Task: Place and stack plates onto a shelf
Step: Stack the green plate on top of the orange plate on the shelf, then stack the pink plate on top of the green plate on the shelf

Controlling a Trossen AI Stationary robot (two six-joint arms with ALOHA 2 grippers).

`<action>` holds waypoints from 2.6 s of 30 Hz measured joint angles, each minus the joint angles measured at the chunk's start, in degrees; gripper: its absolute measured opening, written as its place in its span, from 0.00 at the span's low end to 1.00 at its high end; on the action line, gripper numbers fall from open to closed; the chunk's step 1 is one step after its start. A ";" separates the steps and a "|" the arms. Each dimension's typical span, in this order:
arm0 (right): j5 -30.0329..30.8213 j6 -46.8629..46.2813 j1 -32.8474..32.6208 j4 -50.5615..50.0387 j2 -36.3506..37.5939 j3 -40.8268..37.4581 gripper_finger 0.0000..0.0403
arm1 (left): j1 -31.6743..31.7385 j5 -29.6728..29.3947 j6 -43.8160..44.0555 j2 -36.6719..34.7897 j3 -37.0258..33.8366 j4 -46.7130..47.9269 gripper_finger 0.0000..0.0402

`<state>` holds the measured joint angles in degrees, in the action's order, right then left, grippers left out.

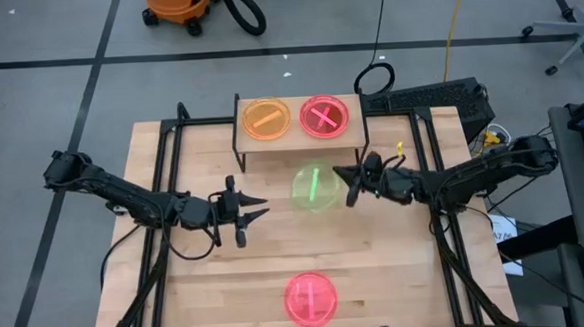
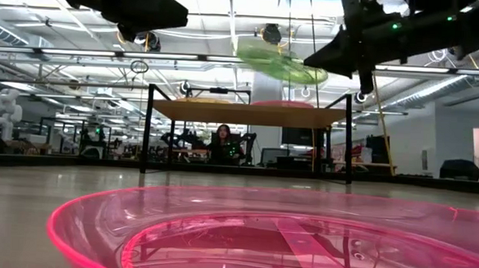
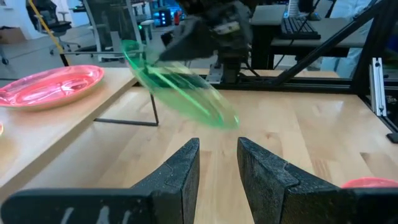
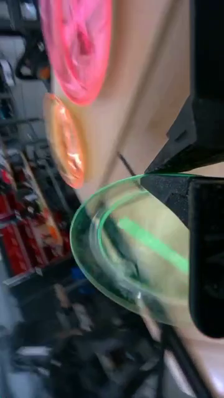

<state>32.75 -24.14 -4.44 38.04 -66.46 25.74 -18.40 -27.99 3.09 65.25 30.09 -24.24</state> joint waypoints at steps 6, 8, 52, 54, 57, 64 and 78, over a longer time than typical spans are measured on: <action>-4.18 -0.68 8.43 5.11 0.00 0.00 0.00 | 0.05 -0.85 -5.01 -0.23 0.00 -2.75 0.29; -6.17 -1.32 11.11 7.20 0.00 0.00 0.00 | 0.05 -2.22 -8.55 -1.13 0.00 -4.92 0.29; -26.81 -4.44 34.80 -4.56 -37.52 43.15 0.00 | 4.40 -23.05 -36.43 -6.93 0.00 -17.45 0.29; -26.77 -3.60 34.85 -5.08 -37.53 43.15 0.00 | 4.82 -22.46 -36.39 -6.88 0.00 -18.00 0.29; -26.75 -3.23 34.88 -5.14 -37.53 43.15 0.00 | 5.23 -20.81 -35.99 -6.88 0.00 -18.05 0.29; -26.80 -1.44 34.91 -6.12 -37.51 43.15 0.02 | 5.32 -19.96 -34.01 -6.88 0.00 -17.93 0.29; -27.25 -0.03 35.01 -4.59 -37.20 43.10 0.22 | 5.32 -19.89 -32.87 -6.88 0.00 -17.67 0.29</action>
<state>5.50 -24.17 30.57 33.46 -103.66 68.83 -13.08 -47.88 -29.78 58.37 30.09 -41.91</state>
